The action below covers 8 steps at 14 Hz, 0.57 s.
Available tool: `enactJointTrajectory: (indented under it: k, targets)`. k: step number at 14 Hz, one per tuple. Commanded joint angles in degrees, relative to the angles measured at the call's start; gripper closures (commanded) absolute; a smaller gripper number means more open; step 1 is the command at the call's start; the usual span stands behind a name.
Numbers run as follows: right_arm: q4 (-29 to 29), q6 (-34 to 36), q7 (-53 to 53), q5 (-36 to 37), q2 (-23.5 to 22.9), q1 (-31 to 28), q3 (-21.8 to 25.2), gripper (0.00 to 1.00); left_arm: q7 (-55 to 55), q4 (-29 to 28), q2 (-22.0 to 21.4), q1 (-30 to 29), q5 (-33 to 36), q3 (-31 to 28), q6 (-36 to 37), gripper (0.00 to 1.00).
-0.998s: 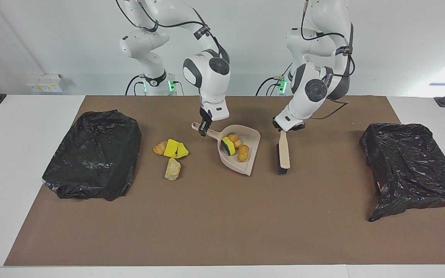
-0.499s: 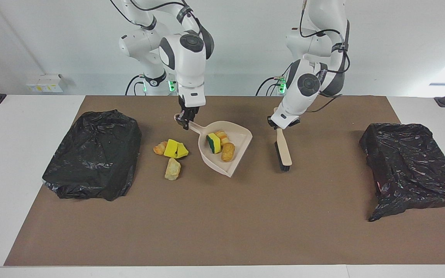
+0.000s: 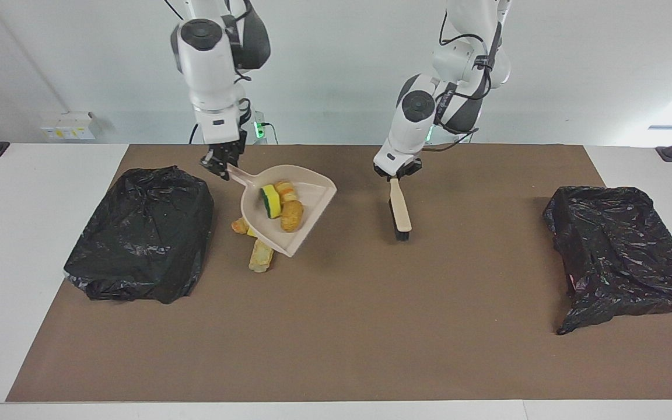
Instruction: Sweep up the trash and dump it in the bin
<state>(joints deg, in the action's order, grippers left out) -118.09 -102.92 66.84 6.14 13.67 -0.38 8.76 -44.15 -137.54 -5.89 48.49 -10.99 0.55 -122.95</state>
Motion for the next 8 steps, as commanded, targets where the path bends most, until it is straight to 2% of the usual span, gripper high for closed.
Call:
enactJointTrajectory:
  k: [1,3,4,5,6,7,8]
  targets:
    - [0.8,0.0,5.9,4.9,-0.2,-7.2,-0.8,1.0,-5.3,-2.6,-2.1,4.0,-1.5,-1.1,-1.9,1.0]
    - [0.8,-1.8,8.2,9.1,-0.2,-10.2,-0.8,1.0,-5.2,-2.4,-1.7,4.1,-1.7,-1.0,-2.0,1.0]
    - [0.8,-3.0,9.4,11.4,-0.3,-11.0,-0.7,1.0,-4.7,-2.7,-1.8,4.1,-2.0,-1.1,-2.3,0.96]
    - [0.8,-3.8,9.8,14.7,-0.6,-11.1,-0.8,1.0,-4.5,-2.9,-1.9,3.9,-2.0,-1.1,-2.3,0.74]
    - [0.8,-4.6,10.8,17.9,-1.1,-11.3,-0.7,1.0,-3.9,-2.8,-1.7,3.5,-2.0,-1.1,-2.6,0.65]
    - [0.4,-6.0,12.1,20.0,-1.5,-11.9,-0.7,1.0,-3.2,-2.7,-1.5,3.3,-2.0,-1.2,-2.9,0.27]
    - [0.1,-7.2,12.8,21.8,-1.7,-12.1,-0.7,1.0,-3.0,-2.0,-1.1,2.8,-2.0,-1.3,-2.8,0.12]
